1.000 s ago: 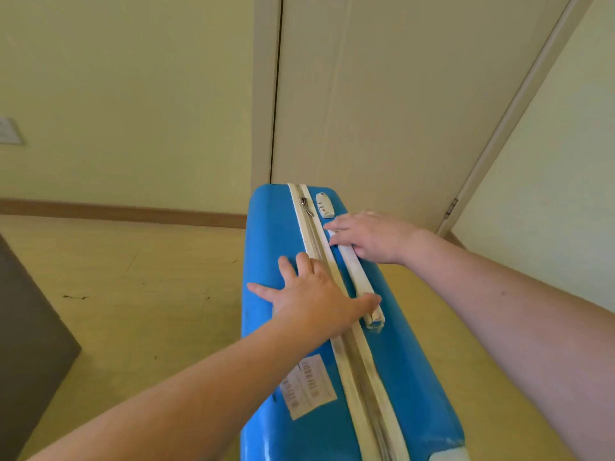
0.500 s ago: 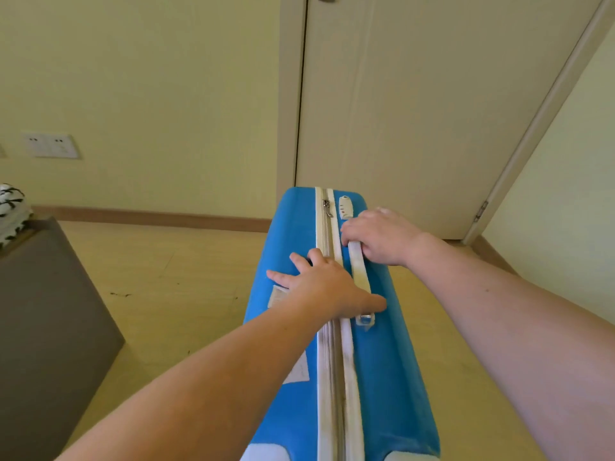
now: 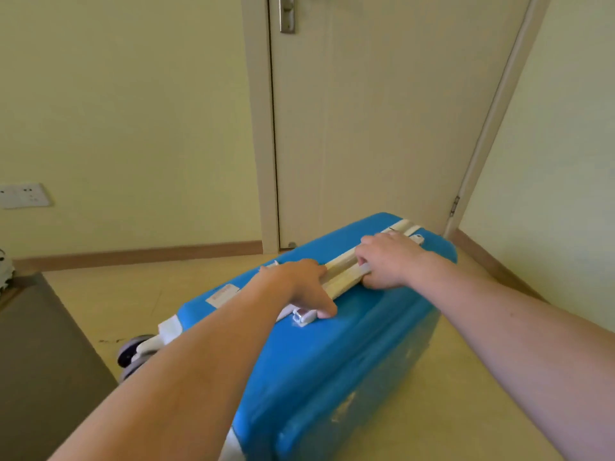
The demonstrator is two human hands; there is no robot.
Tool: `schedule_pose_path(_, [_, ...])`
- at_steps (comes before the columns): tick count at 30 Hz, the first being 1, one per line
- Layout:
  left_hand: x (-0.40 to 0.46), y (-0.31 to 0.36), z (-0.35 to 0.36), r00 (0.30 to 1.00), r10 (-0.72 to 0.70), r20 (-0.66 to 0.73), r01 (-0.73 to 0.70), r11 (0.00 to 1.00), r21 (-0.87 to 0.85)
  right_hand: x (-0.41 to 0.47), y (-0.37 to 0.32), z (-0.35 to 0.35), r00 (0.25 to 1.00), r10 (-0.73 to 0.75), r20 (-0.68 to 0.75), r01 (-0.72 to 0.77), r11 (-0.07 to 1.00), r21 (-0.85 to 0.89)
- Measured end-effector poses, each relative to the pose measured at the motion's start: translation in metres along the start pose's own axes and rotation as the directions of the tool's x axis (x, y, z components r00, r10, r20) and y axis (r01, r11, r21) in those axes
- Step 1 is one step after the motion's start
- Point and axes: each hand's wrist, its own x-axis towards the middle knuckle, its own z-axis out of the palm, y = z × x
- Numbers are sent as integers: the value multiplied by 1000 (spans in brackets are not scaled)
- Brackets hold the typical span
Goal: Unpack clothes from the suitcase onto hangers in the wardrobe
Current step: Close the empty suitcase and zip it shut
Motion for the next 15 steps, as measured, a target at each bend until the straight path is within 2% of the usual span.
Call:
schedule_pose_path(4, [7,-7,-14,997,58,41,-62,991,122,-20,-1,-2,995,84,46,-89,987,131])
schedule_pose_path(8, [14,-12,-25,998,41,53,-55,956,288,-33,-8,-1,991,122,52,-130,967,217])
schedule_pose_path(10, [14,-7,-24,999,38,-12,-29,900,435,-35,-13,1,992,119,36,-124,961,246])
schedule_pose_path(12, [14,8,-13,978,153,-144,-49,833,551,-38,-12,6,992,118,31,-122,930,347])
schedule_pose_path(13, [15,17,-6,948,245,-206,-103,842,529,-42,-9,9,992,123,22,-120,890,440])
schedule_pose_path(15, [19,31,9,896,366,-250,-280,905,321,-57,1,15,983,181,-40,-112,749,653])
